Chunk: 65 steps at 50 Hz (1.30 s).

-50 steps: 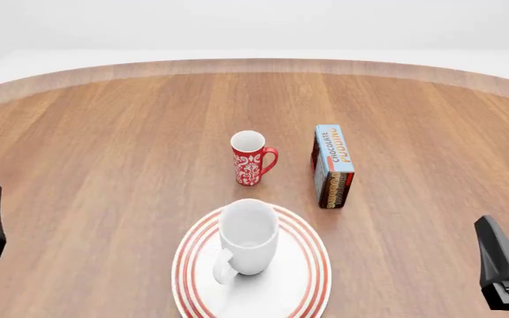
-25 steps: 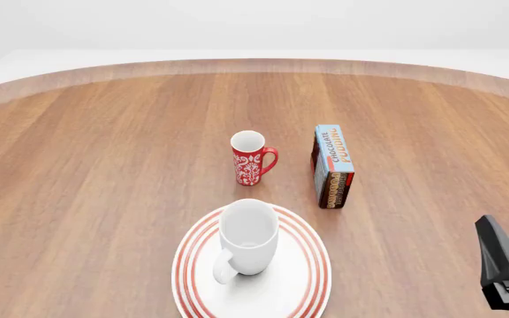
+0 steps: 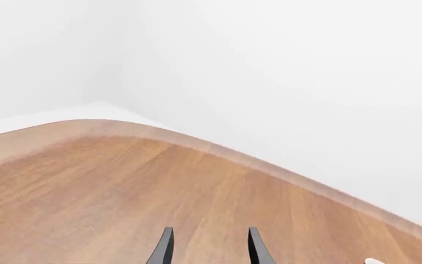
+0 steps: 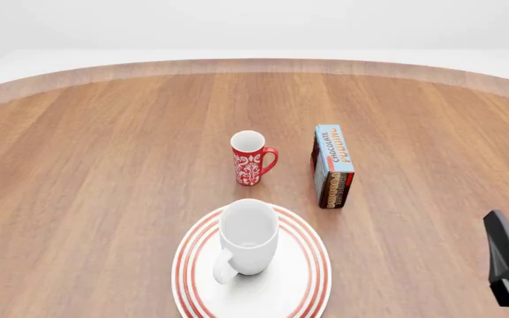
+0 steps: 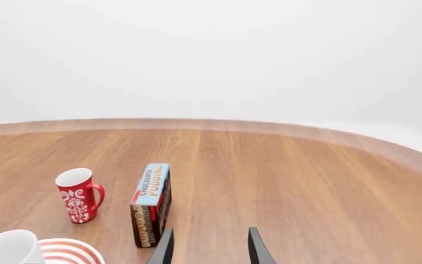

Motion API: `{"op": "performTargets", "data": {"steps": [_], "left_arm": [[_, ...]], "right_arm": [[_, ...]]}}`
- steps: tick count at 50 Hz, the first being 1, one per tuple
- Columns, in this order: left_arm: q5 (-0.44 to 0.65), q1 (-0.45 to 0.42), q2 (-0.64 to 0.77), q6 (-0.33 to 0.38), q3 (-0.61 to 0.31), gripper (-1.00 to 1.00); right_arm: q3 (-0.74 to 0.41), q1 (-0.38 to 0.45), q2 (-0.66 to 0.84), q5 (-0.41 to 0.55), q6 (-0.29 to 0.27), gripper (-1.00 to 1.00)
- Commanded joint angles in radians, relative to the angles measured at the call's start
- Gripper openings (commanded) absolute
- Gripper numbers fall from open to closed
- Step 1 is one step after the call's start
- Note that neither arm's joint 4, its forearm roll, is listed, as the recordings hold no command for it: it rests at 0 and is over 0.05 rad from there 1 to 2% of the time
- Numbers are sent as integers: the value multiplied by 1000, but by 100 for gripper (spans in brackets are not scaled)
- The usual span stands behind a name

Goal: Pick up the white mug and put it on the plate, and put the chocolate pudding to the right of the plate.

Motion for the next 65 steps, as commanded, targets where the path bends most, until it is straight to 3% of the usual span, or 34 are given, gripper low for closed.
{"op": "performTargets", "data": {"steps": [1,8,21,37,65], "left_arm": [[9,1,-12,-11,1,100],[18,-4,-21,-9,1,100],[19,-11,-23,-14,1,100],[16,-11,-21,-15,1,100],[19,-16,-25,-19,1,100]], "right_arm": [[-39,23,1,33,-37,100],[-59,56,31,20,-70,100],[-122,119,228,-112,-93,100],[-215,179,364,-158,-134,100],[-313,223,607,-256,-154,100]]}}
